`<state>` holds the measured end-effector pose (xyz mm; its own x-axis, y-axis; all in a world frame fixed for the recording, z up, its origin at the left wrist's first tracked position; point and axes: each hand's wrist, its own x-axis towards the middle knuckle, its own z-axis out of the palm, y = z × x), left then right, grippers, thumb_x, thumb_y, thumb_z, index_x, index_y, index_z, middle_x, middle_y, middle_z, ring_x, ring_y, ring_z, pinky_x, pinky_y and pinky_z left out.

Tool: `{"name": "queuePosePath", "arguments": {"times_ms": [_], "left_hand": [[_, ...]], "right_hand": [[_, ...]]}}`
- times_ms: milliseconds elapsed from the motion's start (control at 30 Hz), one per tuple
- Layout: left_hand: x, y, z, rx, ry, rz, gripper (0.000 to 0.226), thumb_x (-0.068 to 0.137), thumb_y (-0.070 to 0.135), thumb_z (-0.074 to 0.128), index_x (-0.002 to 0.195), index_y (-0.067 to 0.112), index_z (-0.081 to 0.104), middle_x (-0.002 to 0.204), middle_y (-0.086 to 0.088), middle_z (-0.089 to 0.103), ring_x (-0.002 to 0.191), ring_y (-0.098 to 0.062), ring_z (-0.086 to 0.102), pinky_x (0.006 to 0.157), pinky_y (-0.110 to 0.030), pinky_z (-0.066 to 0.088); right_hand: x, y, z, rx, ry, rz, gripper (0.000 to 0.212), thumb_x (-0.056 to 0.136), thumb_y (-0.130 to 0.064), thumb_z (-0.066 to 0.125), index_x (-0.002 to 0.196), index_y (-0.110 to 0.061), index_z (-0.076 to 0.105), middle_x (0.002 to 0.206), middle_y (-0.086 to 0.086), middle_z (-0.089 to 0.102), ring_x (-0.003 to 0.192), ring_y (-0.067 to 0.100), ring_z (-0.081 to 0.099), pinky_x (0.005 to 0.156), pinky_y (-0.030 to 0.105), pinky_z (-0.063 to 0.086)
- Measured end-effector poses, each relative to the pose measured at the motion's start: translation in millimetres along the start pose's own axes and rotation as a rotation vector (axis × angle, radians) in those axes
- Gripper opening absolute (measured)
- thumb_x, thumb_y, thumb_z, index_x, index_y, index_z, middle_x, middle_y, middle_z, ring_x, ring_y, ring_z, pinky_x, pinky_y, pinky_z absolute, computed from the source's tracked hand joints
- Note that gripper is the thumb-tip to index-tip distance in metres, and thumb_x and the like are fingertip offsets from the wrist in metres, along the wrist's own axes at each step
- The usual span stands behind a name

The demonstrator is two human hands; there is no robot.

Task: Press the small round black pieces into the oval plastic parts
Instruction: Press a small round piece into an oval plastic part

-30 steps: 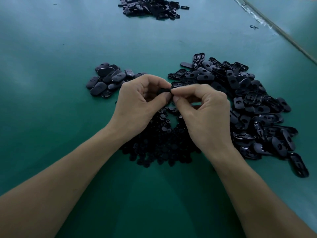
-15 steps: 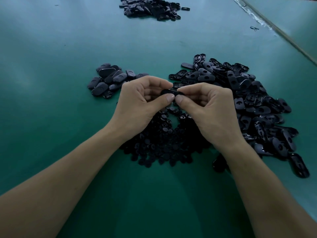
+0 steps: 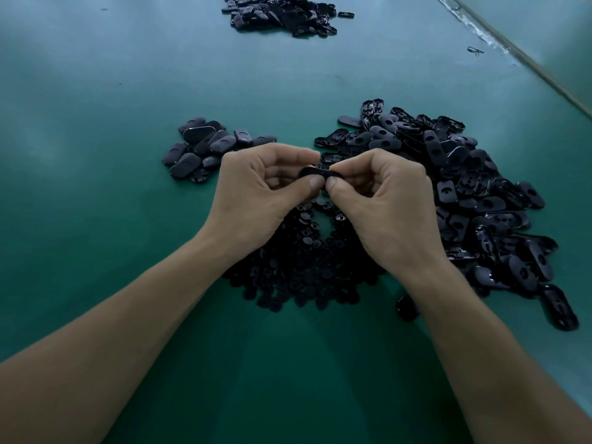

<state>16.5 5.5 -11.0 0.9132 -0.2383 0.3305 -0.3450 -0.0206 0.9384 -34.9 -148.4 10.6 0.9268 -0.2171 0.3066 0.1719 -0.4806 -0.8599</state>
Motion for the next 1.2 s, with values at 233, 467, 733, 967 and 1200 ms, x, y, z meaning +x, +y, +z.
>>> {"name": "queuePosePath", "arguments": {"times_ms": [233,467,733,967,1200], "left_hand": [[-1.7,1.7,0.4,-0.023,0.022,-0.019,0.025,0.079,-0.005,0.08,0.09,0.017,0.073,0.072,0.006,0.076,0.064,-0.006,0.069,0.064,-0.017,0.055],[1.6,-2.8,-0.9,-0.048,0.119,-0.016,0.021,0.088,-0.003,0.072,0.088,0.018,0.073,0.07,0.006,0.072,0.062,-0.008,0.065,0.06,-0.018,0.052],[12.3,-4.7,-5.8,-0.361,0.416,-0.21,0.026,0.096,-0.008,0.058,0.119,0.005,0.06,0.098,-0.002,0.066,0.076,-0.007,0.064,0.08,-0.024,0.056],[17.7,-3.5,-8.5,-0.449,0.486,-0.317,0.046,0.092,-0.009,0.06,0.135,0.002,0.049,0.102,-0.009,0.056,0.095,-0.01,0.049,0.1,-0.028,0.049],[17.4,-4.7,-10.0,-0.356,0.452,-0.317,0.09,0.08,0.004,0.068,0.155,-0.008,0.018,0.158,-0.034,0.02,0.134,-0.027,0.049,0.112,-0.033,0.044]], "right_hand": [[-0.6,0.3,-0.5,0.009,0.007,0.006,0.009,0.086,-0.013,0.077,0.088,-0.021,0.074,0.074,-0.013,0.071,0.068,-0.001,0.066,0.065,0.014,0.052],[-0.9,2.0,-4.8,-0.286,0.08,-0.017,0.018,0.095,-0.02,0.067,0.111,-0.019,0.074,0.09,-0.011,0.072,0.083,0.001,0.067,0.079,0.011,0.051],[0.6,6.2,-27.4,-0.888,0.016,0.314,0.035,0.094,-0.029,0.053,0.129,-0.026,0.061,0.131,0.012,0.05,0.124,0.035,0.039,0.101,0.046,0.033],[0.7,3.8,-31.0,-0.935,-0.089,0.353,0.037,0.098,-0.026,0.049,0.134,-0.027,0.056,0.131,0.017,0.05,0.122,0.041,0.041,0.097,0.048,0.038],[3.3,11.3,-30.6,-0.759,0.063,0.204,0.031,0.096,-0.015,0.064,0.126,-0.023,0.065,0.124,0.014,0.057,0.111,0.032,0.054,0.092,0.04,0.045]]}}
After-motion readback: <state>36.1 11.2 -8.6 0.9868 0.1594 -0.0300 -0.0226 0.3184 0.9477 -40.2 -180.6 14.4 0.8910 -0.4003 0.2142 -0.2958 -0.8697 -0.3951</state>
